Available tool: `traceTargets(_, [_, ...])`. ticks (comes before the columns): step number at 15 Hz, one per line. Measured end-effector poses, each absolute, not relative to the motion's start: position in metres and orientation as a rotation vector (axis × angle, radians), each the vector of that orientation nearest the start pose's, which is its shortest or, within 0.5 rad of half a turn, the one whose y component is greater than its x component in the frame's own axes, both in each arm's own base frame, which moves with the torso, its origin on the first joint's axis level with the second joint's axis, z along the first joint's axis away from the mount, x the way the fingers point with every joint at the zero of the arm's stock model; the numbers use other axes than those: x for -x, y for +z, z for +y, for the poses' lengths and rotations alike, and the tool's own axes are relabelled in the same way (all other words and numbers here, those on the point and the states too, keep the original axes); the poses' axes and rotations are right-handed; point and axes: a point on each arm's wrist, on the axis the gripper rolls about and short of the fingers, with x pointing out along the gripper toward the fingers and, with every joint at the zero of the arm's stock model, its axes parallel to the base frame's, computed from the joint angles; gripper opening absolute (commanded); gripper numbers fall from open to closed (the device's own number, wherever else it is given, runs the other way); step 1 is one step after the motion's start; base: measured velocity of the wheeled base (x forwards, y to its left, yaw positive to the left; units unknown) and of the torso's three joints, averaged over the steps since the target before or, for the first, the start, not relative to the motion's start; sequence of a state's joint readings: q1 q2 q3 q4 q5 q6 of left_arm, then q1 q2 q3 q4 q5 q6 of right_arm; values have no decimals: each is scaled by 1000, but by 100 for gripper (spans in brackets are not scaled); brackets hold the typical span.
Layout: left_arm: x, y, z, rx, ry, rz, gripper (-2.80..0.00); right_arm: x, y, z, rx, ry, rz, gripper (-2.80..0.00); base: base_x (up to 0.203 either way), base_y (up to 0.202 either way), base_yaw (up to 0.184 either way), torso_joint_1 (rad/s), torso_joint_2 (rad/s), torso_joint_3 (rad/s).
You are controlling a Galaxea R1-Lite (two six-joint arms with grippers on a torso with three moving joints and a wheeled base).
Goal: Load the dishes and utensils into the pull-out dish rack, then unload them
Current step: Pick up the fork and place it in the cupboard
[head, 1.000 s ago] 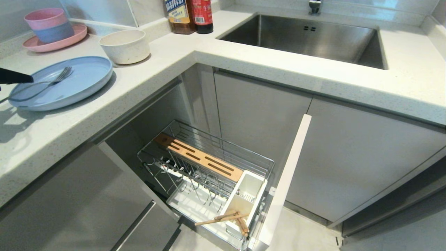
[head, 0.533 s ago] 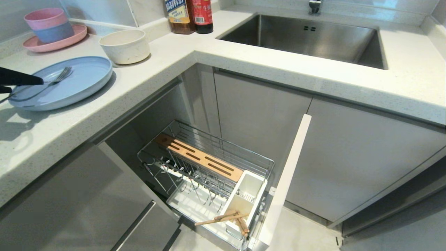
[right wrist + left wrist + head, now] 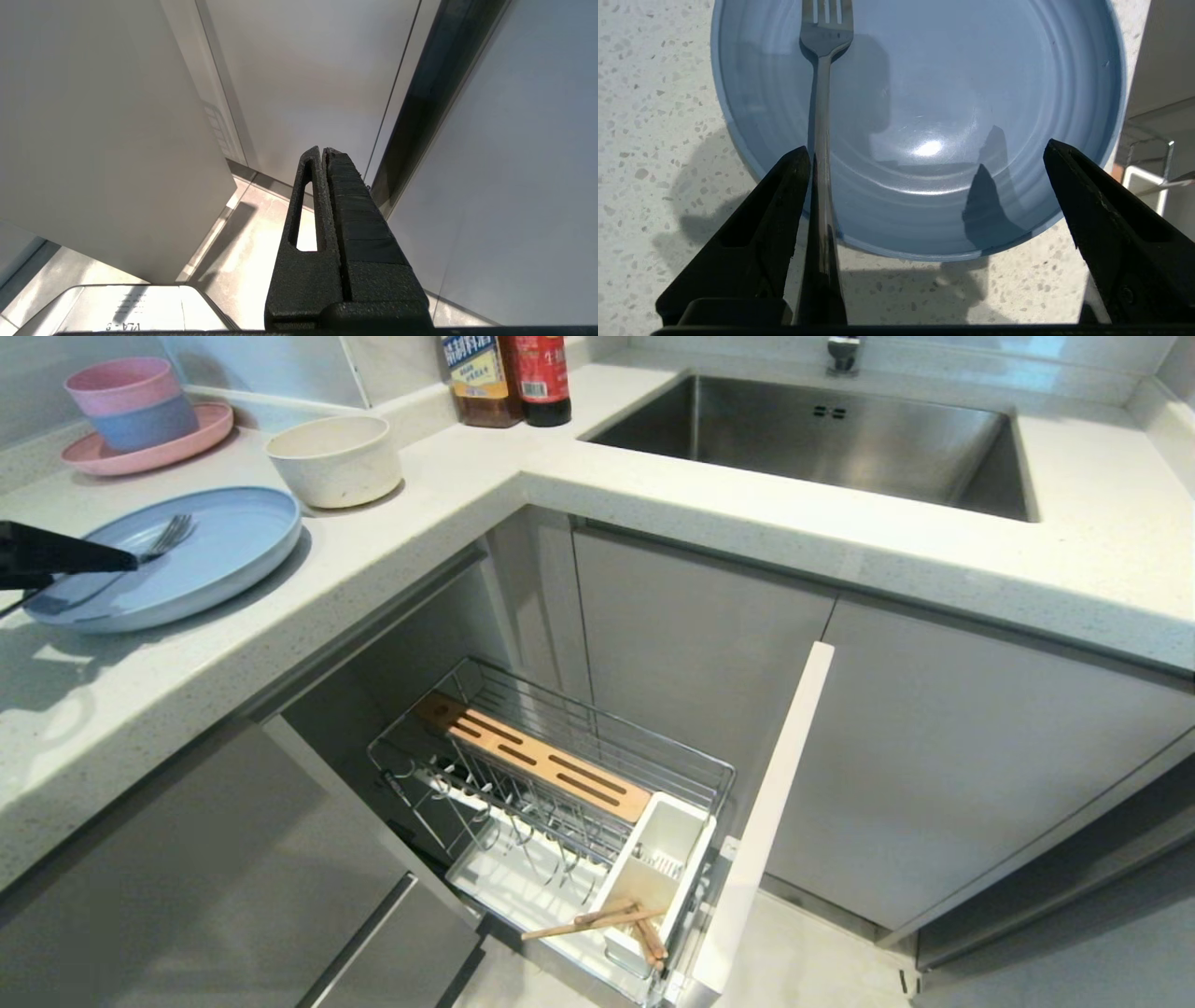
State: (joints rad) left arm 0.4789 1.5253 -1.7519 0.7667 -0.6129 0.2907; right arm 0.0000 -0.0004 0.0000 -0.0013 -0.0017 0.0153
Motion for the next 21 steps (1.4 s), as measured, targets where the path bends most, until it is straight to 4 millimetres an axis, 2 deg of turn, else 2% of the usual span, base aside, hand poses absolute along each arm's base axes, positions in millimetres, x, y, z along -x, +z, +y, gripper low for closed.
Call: traceTargets(21, [-213,356,86,-29,-203,466,0,23,76,0,-15,-2,-2,-280,0,0,0,0,0,0])
